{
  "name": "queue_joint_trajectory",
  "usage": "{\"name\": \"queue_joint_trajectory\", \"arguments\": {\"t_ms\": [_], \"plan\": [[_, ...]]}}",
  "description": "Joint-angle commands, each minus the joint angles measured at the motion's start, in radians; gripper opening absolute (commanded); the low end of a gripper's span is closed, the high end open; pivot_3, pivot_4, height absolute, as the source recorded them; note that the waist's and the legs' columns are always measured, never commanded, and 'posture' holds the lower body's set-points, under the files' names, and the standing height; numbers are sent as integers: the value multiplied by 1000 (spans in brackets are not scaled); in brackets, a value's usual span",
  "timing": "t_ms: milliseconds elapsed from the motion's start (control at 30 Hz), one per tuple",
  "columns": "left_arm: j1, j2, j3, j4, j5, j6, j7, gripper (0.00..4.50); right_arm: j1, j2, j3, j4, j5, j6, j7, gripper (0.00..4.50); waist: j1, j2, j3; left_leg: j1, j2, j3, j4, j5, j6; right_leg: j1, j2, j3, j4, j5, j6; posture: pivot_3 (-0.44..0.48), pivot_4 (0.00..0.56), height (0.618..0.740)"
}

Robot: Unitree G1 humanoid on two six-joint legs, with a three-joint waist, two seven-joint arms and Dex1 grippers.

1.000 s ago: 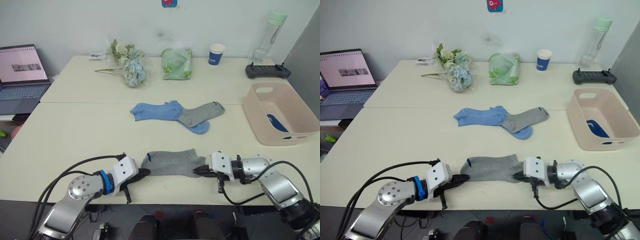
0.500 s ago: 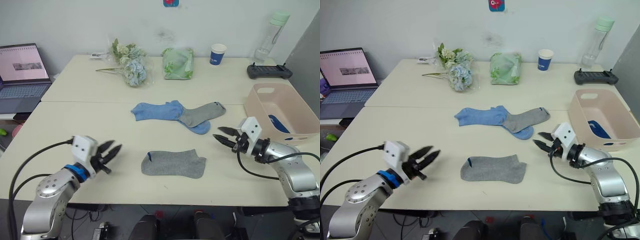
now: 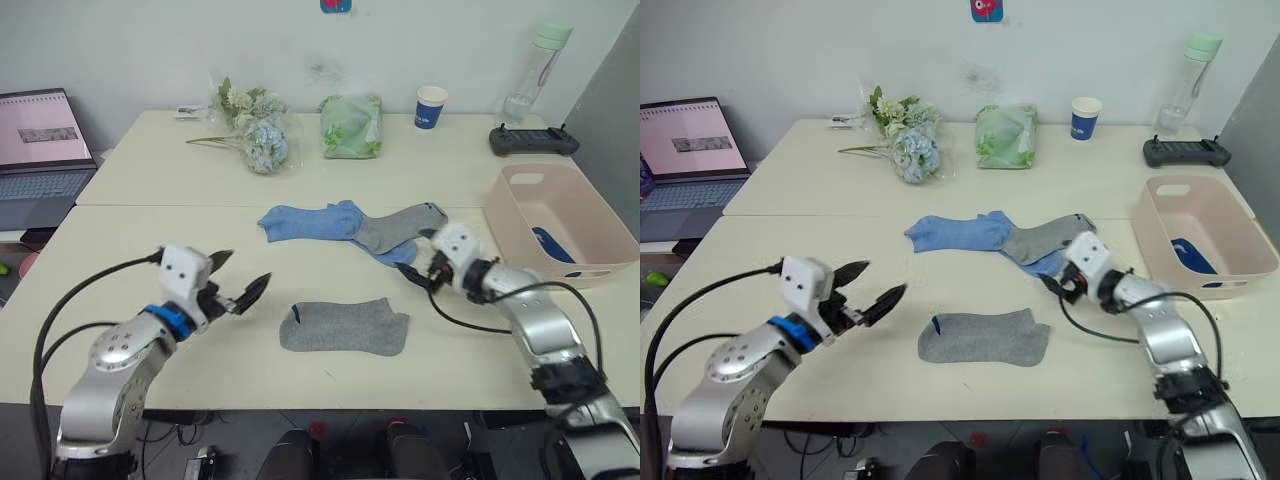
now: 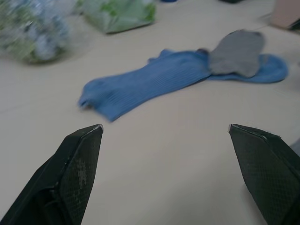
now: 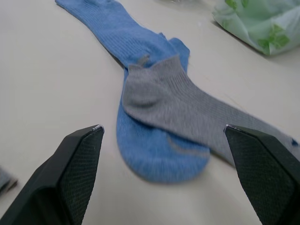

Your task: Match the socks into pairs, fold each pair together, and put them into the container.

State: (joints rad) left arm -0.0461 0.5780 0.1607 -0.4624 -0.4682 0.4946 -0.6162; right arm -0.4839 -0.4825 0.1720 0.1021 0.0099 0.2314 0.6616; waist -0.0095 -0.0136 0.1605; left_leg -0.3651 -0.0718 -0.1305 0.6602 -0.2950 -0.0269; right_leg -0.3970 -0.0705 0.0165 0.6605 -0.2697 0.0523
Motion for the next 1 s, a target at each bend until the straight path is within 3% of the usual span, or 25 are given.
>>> {"name": "queue_joint_trajectory", "arguments": {"t_ms": [33,200,500,900,1000], "plan": [[-67,11,-63,-77,-27,55,-9,4476,-79,4,57,85,-95,-60,-27,4413,-2,0,0,0,0,0,0,0,0,0,0,0,0,0,0,0,150,740],[-146,-33,-118,-84,-21,81,36,4476,-175,12,88,230,-157,-144,-30,4413,-3,0,0,-1,-1,1,0,0,0,-2,0,1,0,0,0,0,150,740],[-106,-66,-150,-111,-14,90,61,4476,-296,15,106,428,-228,-268,-34,4413,-18,0,0,-1,0,2,0,0,0,-5,0,2,2,0,0,0,150,740],[-115,-52,-139,-115,-21,99,62,4476,-305,30,127,472,-265,-391,10,4413,-20,0,0,-3,0,4,0,0,0,-7,0,4,3,0,0,0,150,740],[-120,-52,-140,-112,-19,100,61,4500,-316,49,118,493,-262,-391,-1,3885,-20,0,0,-3,0,4,0,0,0,-7,0,4,3,0,0,0,150,740]]}}
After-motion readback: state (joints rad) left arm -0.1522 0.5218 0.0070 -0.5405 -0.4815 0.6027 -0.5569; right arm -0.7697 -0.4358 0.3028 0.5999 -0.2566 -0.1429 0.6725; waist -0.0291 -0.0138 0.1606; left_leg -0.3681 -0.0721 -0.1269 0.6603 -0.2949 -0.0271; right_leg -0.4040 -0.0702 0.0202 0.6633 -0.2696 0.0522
